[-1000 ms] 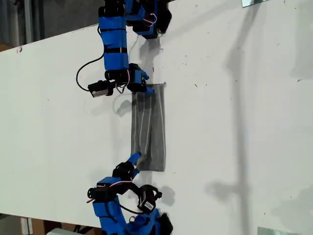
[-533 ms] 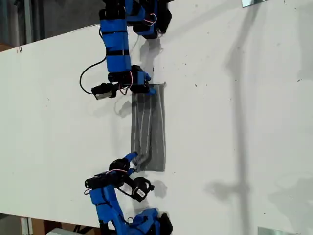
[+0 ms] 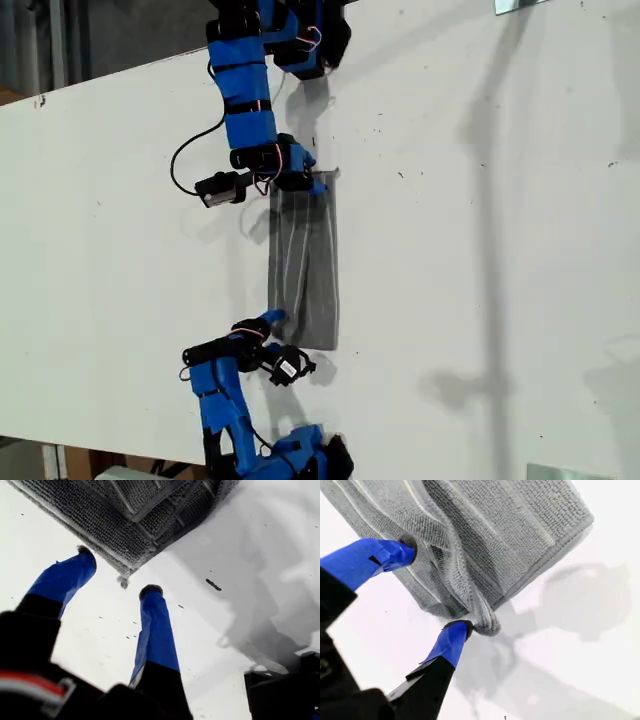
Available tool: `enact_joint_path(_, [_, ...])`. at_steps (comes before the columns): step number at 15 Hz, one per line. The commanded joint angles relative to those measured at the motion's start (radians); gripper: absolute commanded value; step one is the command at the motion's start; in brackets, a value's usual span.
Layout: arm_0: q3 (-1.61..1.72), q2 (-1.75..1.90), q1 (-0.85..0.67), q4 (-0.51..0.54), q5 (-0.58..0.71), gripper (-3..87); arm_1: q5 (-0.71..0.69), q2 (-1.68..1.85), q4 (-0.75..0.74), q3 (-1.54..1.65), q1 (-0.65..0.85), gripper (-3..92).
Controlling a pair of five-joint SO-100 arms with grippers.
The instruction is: Grasp corners of a square towel and fold twice.
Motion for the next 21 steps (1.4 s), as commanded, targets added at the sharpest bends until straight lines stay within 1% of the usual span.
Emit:
enact_joint_path(1, [-0.020, 0.012, 0.086, 0.012, -0.054, 28.7, 0.012, 0.032, 0.002, -0.026, -0.006, 22.7])
enact_joint_path(3, [-0.023, 0.011, 0.167, 0.041, -0.127, 28.7, 0.012, 0.034, -0.003, -0.029, -0.005, 22.6])
enact_joint_path(5, [-0.014, 0.011, 0.256, 0.044, -0.204, 28.8, 0.012, 0.034, -0.005, -0.037, -0.003, 22.6])
enact_joint_path(6, [-0.014, 0.005, 0.282, 0.037, -0.216, 28.8, 0.012, 0.034, -0.006, -0.040, -0.005, 22.6])
enact_joint_path(7, [-0.002, -0.002, 0.281, 0.018, -0.216, 28.3, 0.012, 0.031, -0.006, -0.044, -0.005, 22.6])
enact_joint_path(9, [0.041, -0.046, 0.270, -0.064, -0.206, 28.2, 0.015, 0.028, -0.008, -0.048, -0.014, 22.6])
enact_joint_path(10, [0.023, -0.091, 0.284, -0.075, -0.207, 28.2, 0.015, 0.023, -0.008, -0.048, -0.015, 22.5])
enact_joint_path(11, [-0.014, -0.107, 0.290, -0.058, -0.216, 28.2, 0.014, 0.018, -0.006, -0.048, -0.011, 22.5])
enact_joint_path(12, [-0.061, -0.094, 0.291, -0.012, -0.224, 28.3, 0.005, 0.021, 0.002, -0.052, 0.000, 22.6])
enact_joint_path(13, [-0.132, -0.066, 0.295, 0.063, -0.229, 28.6, -0.009, 0.038, 0.026, -0.061, 0.020, 22.7])
enact_joint_path(14, [-0.175, 0.002, 0.298, 0.106, -0.229, 28.6, -0.025, 0.071, 0.043, -0.052, 0.052, 22.7])
enact_joint_path(15, [-0.158, 0.118, 0.298, 0.110, -0.227, 28.6, -0.046, 0.110, 0.034, -0.015, 0.089, 22.8])
enact_joint_path(17, [-0.021, 0.400, 0.288, 0.115, -0.236, 28.6, -0.077, 0.149, -0.049, 0.092, 0.140, 22.9])
enact_joint_path(19, [0.172, 0.637, 0.259, 0.110, -0.268, 28.6, -0.084, 0.129, -0.173, 0.195, 0.164, 23.1])
enact_joint_path(21, [0.238, 0.693, 0.275, 0.109, -0.293, 28.6, -0.095, 0.075, -0.270, 0.258, 0.202, 24.5])
